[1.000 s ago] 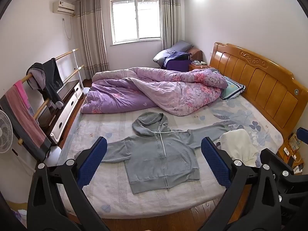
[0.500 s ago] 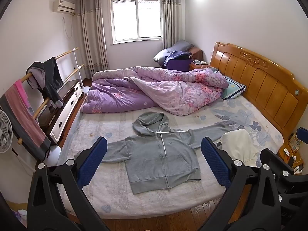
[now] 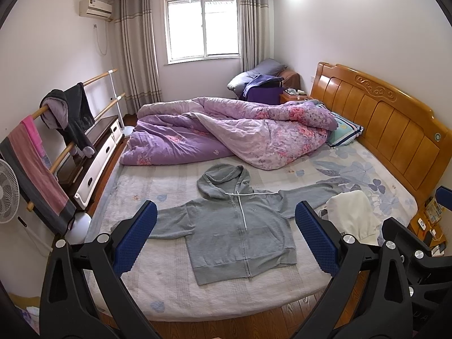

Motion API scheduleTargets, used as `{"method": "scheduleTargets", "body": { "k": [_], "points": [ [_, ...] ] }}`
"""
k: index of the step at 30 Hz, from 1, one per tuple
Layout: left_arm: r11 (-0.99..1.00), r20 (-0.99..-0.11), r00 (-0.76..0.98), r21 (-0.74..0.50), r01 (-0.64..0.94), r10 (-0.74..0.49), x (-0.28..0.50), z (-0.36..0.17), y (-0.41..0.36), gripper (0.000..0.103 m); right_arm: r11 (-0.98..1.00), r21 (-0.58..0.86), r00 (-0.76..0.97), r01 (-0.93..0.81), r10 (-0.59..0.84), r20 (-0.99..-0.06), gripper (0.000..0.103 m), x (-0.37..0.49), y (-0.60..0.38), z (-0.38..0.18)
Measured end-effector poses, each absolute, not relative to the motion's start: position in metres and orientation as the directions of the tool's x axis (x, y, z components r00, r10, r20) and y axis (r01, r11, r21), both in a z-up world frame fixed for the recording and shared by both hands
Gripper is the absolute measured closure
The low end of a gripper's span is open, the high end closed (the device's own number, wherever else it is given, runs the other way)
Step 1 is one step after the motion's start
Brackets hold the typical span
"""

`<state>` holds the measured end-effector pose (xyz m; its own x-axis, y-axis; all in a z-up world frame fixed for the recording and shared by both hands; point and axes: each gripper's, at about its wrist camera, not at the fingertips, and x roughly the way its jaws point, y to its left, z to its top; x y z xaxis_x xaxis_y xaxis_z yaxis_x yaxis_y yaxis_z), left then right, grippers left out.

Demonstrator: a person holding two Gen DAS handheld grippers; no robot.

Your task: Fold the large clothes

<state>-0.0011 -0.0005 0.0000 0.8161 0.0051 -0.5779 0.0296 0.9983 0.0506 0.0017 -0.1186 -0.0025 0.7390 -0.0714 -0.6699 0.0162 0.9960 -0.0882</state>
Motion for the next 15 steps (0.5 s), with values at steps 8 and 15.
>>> {"method": "scheduleTargets", "body": {
  "k": [8,15],
  "points": [
    [0.998,-0.578,0.816,0.050,0.028,0.006,-0.0015,-0.0013,0.0026,0.005,0.996,-0.091,0.738,0.016,-0.073,-0.671,0.008,0.0018,-0.1179,-0.0016],
    [0.998,-0.579,0.815,0.049,0.029,0.004,-0.0012,-0.0011,0.0032,0.005,0.996,-0.093,0.738,0.016,-0.074,-0.671,0.008,0.0018,-0.1172,-0.0013]
  ]
}}
